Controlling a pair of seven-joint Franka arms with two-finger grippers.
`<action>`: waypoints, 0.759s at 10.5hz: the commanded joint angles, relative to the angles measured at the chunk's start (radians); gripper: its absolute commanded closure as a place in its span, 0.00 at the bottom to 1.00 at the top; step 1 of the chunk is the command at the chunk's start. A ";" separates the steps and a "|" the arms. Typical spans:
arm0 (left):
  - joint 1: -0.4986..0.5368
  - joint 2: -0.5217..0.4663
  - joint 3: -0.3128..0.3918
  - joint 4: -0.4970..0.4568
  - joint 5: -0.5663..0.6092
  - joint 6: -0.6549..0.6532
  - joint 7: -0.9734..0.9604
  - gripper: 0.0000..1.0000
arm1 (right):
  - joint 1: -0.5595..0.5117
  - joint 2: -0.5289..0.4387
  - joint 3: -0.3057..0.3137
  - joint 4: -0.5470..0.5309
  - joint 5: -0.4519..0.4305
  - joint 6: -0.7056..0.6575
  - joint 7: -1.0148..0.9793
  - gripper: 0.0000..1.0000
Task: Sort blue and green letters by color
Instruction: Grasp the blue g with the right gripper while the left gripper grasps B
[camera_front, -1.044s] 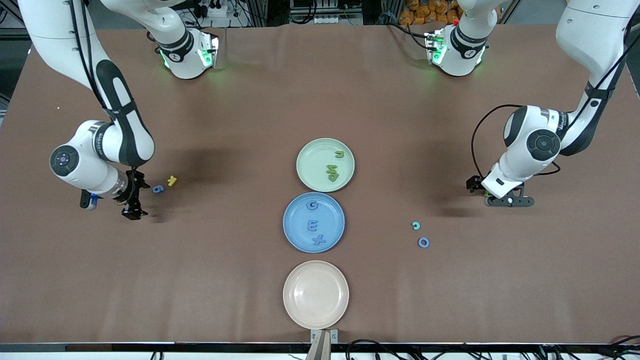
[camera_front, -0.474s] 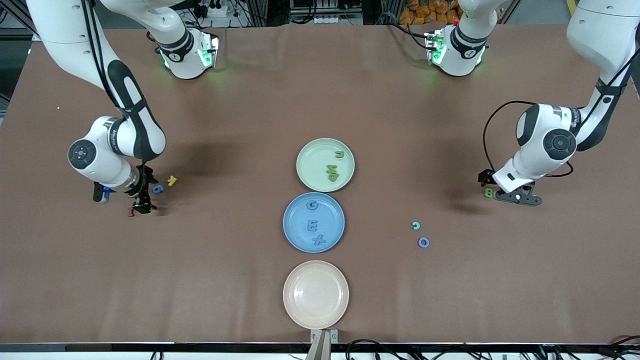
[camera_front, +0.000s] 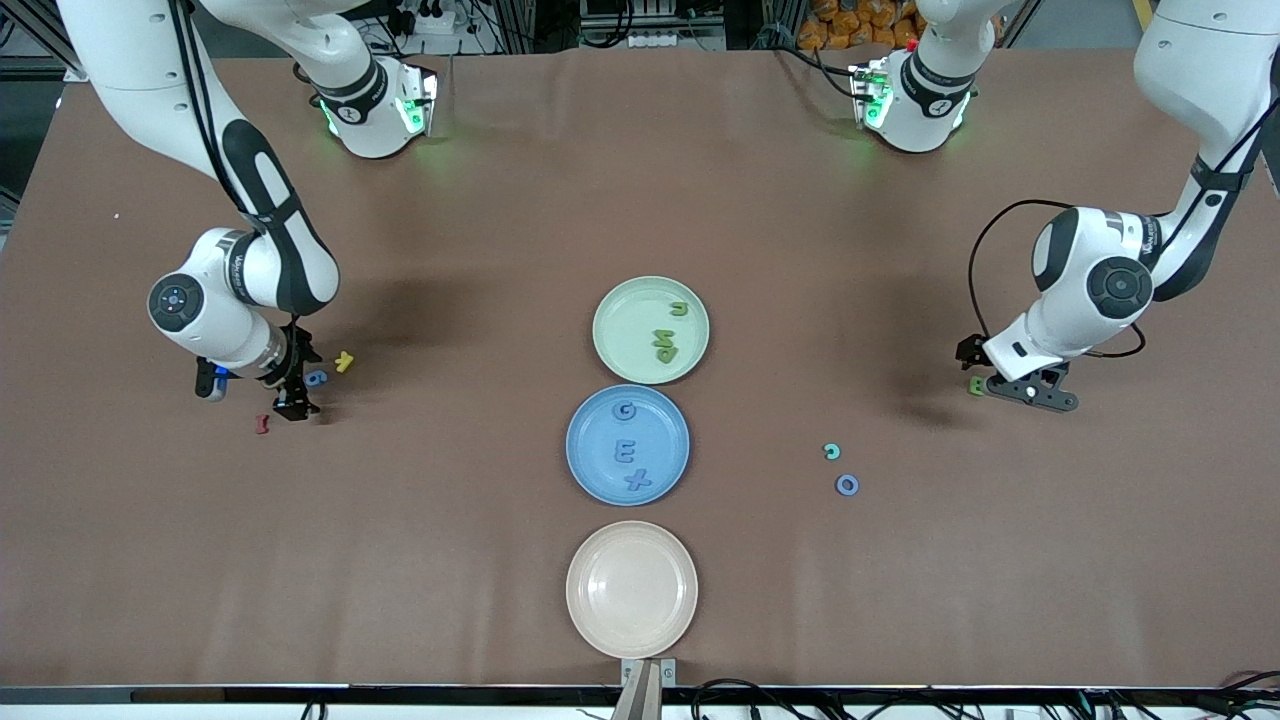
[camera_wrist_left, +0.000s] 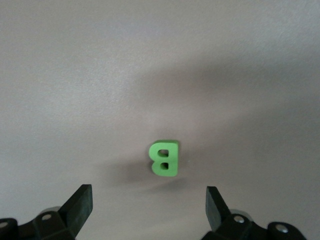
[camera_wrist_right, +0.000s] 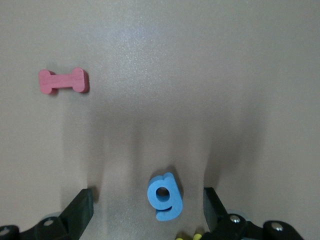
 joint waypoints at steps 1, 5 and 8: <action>0.026 0.010 -0.005 -0.012 -0.013 0.022 0.086 0.00 | 0.002 -0.037 0.009 -0.051 -0.012 0.024 0.014 0.34; 0.020 0.049 -0.006 0.009 -0.013 0.045 0.094 0.00 | 0.002 -0.036 0.021 -0.048 -0.010 0.018 -0.001 0.95; 0.014 0.080 -0.008 0.028 -0.013 0.045 0.095 0.00 | 0.001 -0.039 0.024 -0.042 -0.012 0.015 -0.010 1.00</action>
